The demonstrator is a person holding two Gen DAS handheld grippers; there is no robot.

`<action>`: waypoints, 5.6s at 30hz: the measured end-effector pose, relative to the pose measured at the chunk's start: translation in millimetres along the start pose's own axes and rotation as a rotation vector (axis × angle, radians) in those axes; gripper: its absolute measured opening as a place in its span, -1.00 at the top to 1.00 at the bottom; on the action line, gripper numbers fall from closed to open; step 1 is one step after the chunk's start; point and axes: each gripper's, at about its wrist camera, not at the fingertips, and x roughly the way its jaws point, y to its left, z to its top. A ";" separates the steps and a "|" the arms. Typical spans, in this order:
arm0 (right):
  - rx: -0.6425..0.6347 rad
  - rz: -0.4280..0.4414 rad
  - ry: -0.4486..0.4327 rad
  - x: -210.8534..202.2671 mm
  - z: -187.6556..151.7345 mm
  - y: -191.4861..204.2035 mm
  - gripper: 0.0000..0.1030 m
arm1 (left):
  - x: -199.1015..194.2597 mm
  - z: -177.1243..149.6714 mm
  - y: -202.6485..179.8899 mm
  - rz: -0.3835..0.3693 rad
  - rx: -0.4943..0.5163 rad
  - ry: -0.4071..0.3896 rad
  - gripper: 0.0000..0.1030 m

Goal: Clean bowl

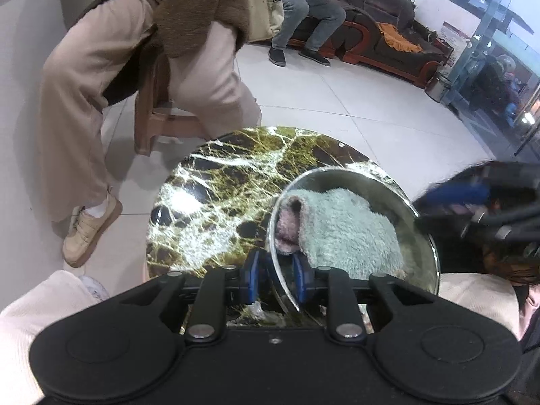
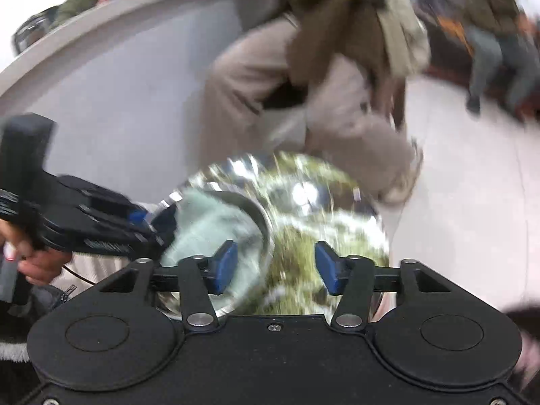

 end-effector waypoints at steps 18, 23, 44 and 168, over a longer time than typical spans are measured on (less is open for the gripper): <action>0.265 0.004 -0.174 -20.5 -48.6 11.1 0.04 | -13.4 21.1 1.3 -0.024 0.008 -0.022 0.50; 0.125 -0.034 -0.209 -40.1 -33.3 21.7 -0.02 | -25.0 13.8 1.0 -0.031 0.000 -0.019 0.49; -0.567 0.043 0.324 59.1 40.4 77.1 0.18 | 0.9 14.4 14.2 -0.052 -0.031 0.013 0.84; 0.113 -0.323 -0.291 -37.3 -61.3 96.9 -1.00 | -76.4 -25.5 -9.7 0.421 -0.100 -0.037 -0.98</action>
